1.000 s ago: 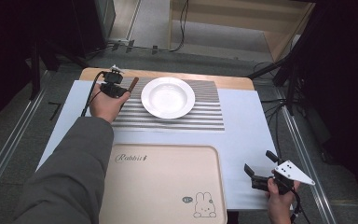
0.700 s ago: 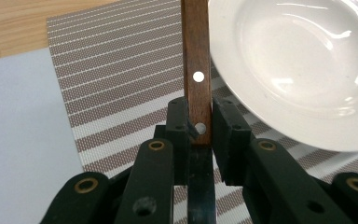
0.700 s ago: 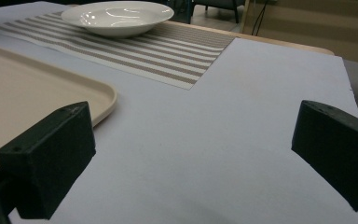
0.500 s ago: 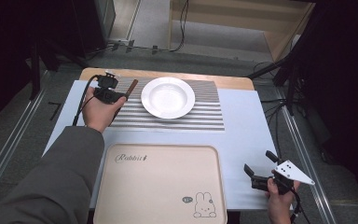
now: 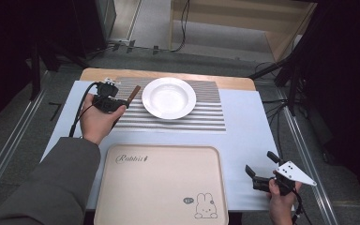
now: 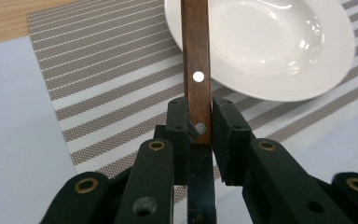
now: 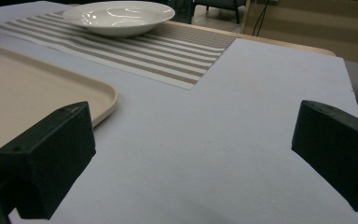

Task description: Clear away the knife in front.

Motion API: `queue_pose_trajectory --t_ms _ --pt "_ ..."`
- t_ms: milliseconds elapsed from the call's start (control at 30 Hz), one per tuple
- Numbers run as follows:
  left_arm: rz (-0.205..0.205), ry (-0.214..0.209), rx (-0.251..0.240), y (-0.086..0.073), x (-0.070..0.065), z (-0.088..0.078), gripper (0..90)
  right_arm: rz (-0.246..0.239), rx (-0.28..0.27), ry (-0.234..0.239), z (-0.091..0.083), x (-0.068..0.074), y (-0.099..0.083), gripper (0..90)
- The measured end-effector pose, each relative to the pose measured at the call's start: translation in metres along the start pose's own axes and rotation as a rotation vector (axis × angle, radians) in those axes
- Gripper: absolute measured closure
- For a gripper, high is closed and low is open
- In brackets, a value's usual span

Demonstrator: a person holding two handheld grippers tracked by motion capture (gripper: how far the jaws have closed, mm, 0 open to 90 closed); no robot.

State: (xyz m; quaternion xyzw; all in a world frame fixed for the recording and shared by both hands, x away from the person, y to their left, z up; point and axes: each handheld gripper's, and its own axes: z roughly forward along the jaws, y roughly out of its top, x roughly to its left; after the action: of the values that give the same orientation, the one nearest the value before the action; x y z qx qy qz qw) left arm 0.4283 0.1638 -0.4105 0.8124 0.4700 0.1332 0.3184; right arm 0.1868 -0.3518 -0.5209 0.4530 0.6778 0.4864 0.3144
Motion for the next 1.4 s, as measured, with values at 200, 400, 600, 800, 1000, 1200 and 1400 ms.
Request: queue_pose_trajectory --t_ms 200,400,600,800,1000,1200,1400 --pt "0.023 -0.008 -0.009 -0.01 -0.01 -0.008 77.2 -0.001 0.001 0.007 0.0 0.0 0.0 0.0" --pt "0.042 -0.024 -0.017 -0.019 -0.019 -0.016 77.2 0.0 -0.003 0.011 0.0 -0.001 0.0 0.0" --pt "0.053 -0.039 -0.024 -0.028 -0.025 -0.023 77.3 0.0 -0.007 -0.001 0.0 -0.001 0.0 0.0" --pt "0.062 -0.06 -0.017 -0.038 -0.032 -0.027 77.2 0.013 0.0 0.023 0.001 -0.002 0.0 0.0" --pt "0.068 -0.091 -0.015 -0.049 -0.04 -0.032 77.3 0.009 0.004 0.027 0.001 -0.002 0.0 0.0" --pt "0.074 -0.107 -0.017 -0.061 -0.048 -0.038 77.2 0.0 0.003 0.024 0.001 -0.001 0.0 0.0" --pt "0.083 -0.119 -0.023 -0.074 -0.058 -0.044 77.2 -0.002 0.004 0.027 0.002 -0.001 0.0 0.0"
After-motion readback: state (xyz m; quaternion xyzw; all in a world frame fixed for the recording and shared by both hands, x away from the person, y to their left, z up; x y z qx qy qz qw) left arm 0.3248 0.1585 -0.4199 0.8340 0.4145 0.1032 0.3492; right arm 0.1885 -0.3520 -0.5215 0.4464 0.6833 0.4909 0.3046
